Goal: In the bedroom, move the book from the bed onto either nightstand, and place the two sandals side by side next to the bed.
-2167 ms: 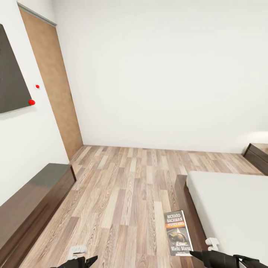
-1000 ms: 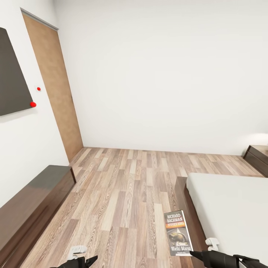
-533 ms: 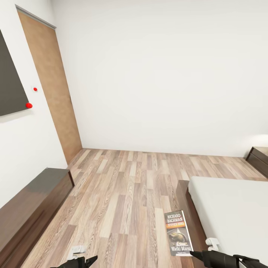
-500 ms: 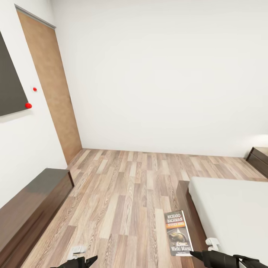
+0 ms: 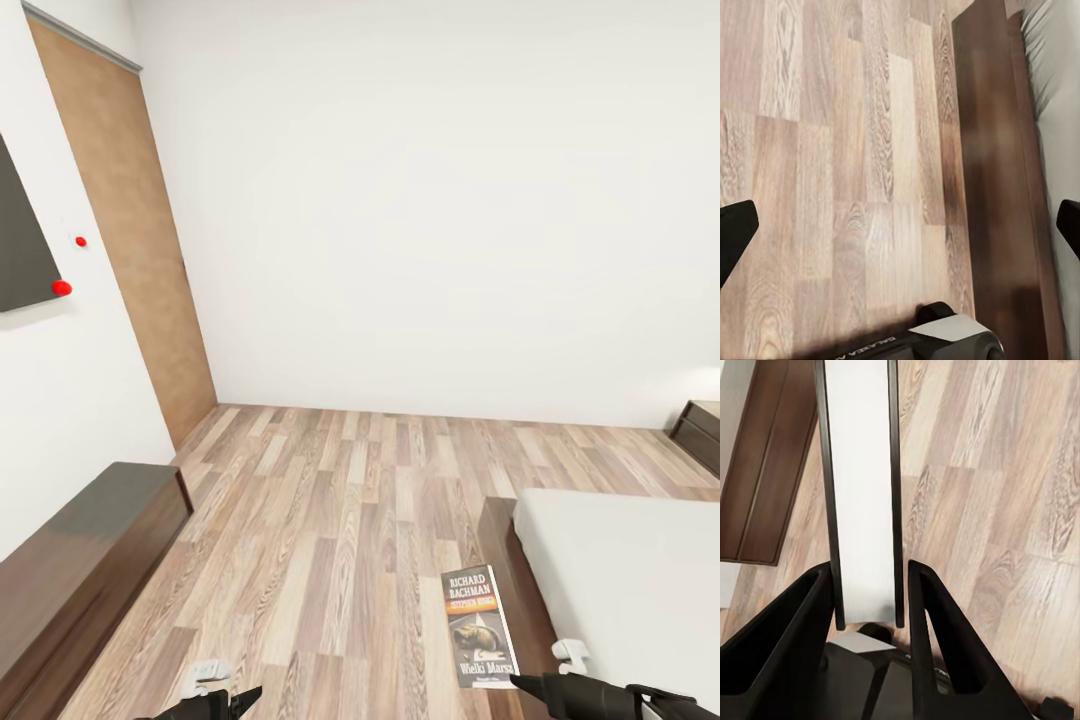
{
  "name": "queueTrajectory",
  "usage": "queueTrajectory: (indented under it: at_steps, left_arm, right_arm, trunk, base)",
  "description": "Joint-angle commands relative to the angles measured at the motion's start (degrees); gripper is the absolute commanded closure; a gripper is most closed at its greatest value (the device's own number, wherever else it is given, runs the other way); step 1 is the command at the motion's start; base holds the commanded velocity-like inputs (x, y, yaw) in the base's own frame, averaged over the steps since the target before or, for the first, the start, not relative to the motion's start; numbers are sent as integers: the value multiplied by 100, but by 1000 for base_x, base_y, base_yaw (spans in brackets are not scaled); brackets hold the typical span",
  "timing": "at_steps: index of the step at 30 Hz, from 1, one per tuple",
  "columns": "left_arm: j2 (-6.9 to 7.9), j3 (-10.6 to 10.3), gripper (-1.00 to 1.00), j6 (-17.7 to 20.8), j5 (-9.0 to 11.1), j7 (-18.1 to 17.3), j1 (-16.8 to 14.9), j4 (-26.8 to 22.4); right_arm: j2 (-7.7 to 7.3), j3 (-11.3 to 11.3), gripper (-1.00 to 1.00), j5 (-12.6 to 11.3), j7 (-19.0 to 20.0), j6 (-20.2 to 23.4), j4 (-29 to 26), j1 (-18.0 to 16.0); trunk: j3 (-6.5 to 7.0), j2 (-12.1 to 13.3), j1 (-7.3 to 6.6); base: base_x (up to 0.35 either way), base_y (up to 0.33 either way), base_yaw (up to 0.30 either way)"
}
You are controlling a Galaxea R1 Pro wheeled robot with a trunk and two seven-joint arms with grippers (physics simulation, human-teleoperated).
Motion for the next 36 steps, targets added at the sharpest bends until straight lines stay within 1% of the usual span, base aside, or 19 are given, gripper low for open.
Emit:
queueTrajectory:
  at_steps: [1, 6, 19, 22, 23, 24, 25, 26, 27, 28, 31, 33, 36]
  left_arm:
    - [1, 11, -100, -28, -6, -17, -6, 8]
    - [1, 11, -100, -29, -6, -14, -6, 8]
    - [-9, 5, -100, -14, -27, -4, -6, 1]
    - [-153, 3, -100, -9, -66, -3, -6, 0]
    - [-214, 3, -100, -7, -140, -3, -6, 2]
    - [-343, 3, -100, -5, -475, 66, 1, 4]
    - [-403, 3, -100, -1, -717, 185, 8, 5]
    - [-459, 3, -100, 0, -969, 371, 37, 10]
    - [-530, 3, -100, -3, -1300, 721, 148, 9]
    - [-565, 3, -100, -8, -1448, 939, 248, 9]
    - [-610, 3, -100, -22, -1631, 1274, 412, 7]
    - [-623, 3, -100, -27, -1690, 1378, 461, 6]
    - [-629, 7, -100, -27, -1725, 1441, 489, 1]
  right_arm:
    - [2, 41, 100, -58, 12, 20, -1, -5]
    - [11, 43, 100, -58, 7, 22, -1, -7]
    - [-1, 36, 100, -61, 1, 23, 8, -7]
    - [-4, 35, 100, -67, 6, 24, 129, -7]
    - [-4, 32, 100, -70, 7, 24, 185, -10]
    - [-4, 30, 100, -97, 8, 24, 255, -10]
    - [-5, 28, 100, -134, 11, 24, 273, -8]
    - [-8, 27, 100, -190, 13, 24, 287, -9]
    - [-11, 27, 100, -300, 15, 24, 301, -7]
    - [-12, 27, 100, -373, 16, 24, 309, -6]
    - [-13, 27, 100, -484, 16, 24, 319, -9]
    - [-15, 26, 100, -517, 17, 24, 322, -10]
    - [-20, 26, 100, -535, 17, 24, 325, -11]
  trunk:
    - [-13, -13, 4]
    - [-13, -13, 4]
    - [-13, -13, 4]
    - [-13, -13, 4]
    - [-13, -13, 4]
    - [-13, -13, 4]
    - [-13, -13, 4]
    - [-13, -13, 4]
    - [-13, -13, 4]
    - [-13, -13, 4]
    - [-13, -13, 4]
    - [-13, -13, 4]
    - [-13, -13, 4]
  base:
    - [97, 0, 0]
    - [238, 0, 0]
    - [320, 0, 0]
    - [326, 0, 0]
    - [326, 0, 0]
    - [327, 0, 0]
    - [327, 0, 0]
    - [327, 0, 0]
    - [327, 0, 0]
    - [327, 0, 0]
    - [328, 0, 0]
    - [329, 0, 0]
    - [330, 0, 0]
